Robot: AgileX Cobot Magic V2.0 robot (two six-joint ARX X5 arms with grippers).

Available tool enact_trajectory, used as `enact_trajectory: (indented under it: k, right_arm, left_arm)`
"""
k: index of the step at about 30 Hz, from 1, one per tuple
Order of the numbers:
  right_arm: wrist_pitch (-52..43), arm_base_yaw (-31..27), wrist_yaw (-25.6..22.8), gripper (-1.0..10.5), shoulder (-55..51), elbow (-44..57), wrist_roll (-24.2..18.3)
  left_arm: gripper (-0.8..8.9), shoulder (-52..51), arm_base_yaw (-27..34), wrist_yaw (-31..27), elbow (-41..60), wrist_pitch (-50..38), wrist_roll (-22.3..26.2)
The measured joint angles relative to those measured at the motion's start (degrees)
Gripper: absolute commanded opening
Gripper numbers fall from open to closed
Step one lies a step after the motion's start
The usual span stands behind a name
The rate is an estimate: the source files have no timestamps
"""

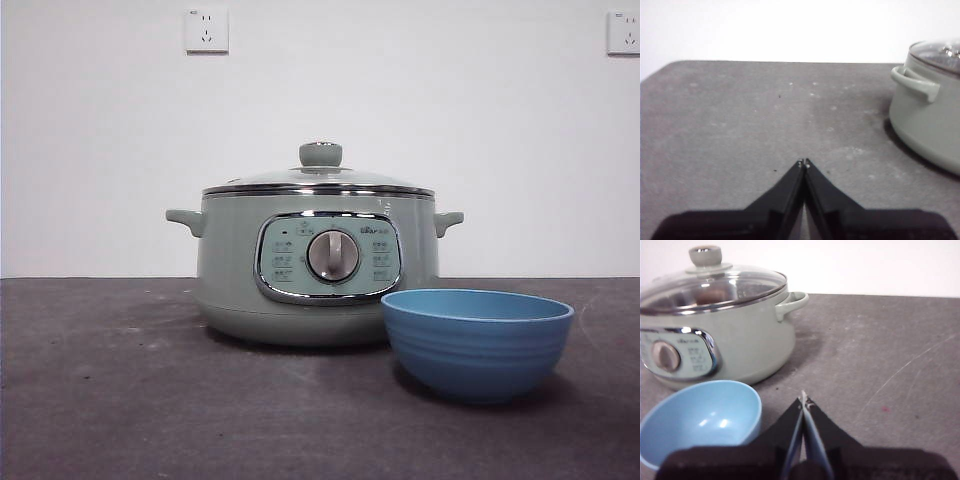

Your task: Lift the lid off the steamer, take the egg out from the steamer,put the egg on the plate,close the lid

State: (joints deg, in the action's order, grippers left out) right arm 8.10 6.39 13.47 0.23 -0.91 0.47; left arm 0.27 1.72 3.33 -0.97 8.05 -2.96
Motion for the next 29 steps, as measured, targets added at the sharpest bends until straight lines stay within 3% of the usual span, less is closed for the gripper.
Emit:
enact_trajectory:
  k: [9,14,21,29]
  right_arm:
    - [-3.04,0.0,0.04,-0.1,0.2,-0.87,18.6]
    - [-3.1,0.0,1.16,-0.1,2.34,-6.62,22.29]
    - [1.38,0.0,6.8,-0.1,12.0,-20.31,20.98]
    - [17.44,0.02,14.53,-0.1,29.59,-40.68,10.64]
  left_arm:
    - [-0.06,0.04,0.0,7.96,-2.54,1.66,-10.75]
    - [-0.06,0.68,0.0,10.05,-9.53,3.96,-13.2]
    - [-0.06,7.43,0.0,16.15,-21.14,7.63,-13.64]
    - [-0.06,19.8,0.0,24.94,-36.61,14.62,-11.72]
